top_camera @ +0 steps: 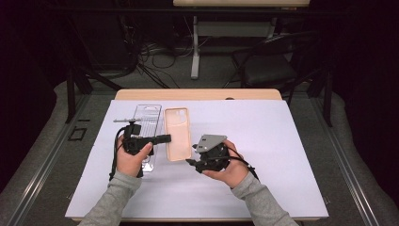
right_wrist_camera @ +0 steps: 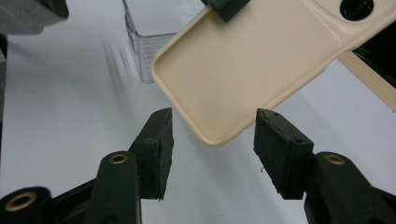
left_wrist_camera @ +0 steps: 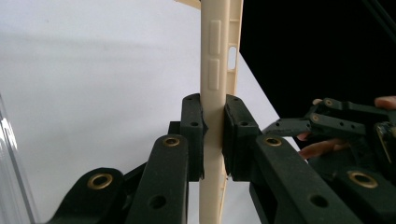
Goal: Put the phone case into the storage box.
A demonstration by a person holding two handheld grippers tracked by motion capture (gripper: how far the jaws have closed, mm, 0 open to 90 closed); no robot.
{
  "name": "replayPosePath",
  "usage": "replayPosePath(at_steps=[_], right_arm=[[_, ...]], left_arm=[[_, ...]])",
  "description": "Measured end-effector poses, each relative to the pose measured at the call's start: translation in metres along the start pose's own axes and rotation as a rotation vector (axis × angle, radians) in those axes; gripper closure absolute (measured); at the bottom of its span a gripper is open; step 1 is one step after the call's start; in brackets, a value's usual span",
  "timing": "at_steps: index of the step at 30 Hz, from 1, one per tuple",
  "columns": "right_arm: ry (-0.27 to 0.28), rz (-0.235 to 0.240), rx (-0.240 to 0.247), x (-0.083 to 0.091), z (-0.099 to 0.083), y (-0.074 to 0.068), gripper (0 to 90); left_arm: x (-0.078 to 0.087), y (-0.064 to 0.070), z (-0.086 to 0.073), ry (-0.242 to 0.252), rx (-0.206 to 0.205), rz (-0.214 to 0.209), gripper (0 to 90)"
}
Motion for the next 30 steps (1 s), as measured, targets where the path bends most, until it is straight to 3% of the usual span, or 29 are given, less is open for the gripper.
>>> replayPosePath(at_steps=[5,11,19,28,30], right_arm=[[0.013,0.019,-0.088,0.000,-0.004,0.005,46.0],[0.030,0.027,-0.157,0.001,-0.005,0.008,43.1],[0.095,0.049,-0.305,0.002,-0.008,0.015,36.6],[0.160,0.041,-0.445,0.003,-0.013,0.022,39.4],[0.162,0.047,-0.454,0.003,-0.015,0.023,40.2]], left_arm=[[0.001,0.001,-0.001,0.001,-0.018,-0.005,80.9],[0.000,0.002,-0.003,0.002,-0.034,-0.004,80.9],[0.001,0.007,-0.005,0.015,-0.055,-0.023,80.9],[0.000,0.009,-0.008,0.024,-0.076,-0.027,80.9],[-0.001,0.009,-0.009,0.022,-0.076,-0.030,80.9]])
Point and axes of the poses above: each handheld gripper's, and its own axes: x roughly backward along the jaws, z roughly out of its top, y roughly to its right, the point moved 6 cm from there along -x, roughly forward along the jaws, and after that the axes turned 12 degrees about x, right-handed, at the moved point
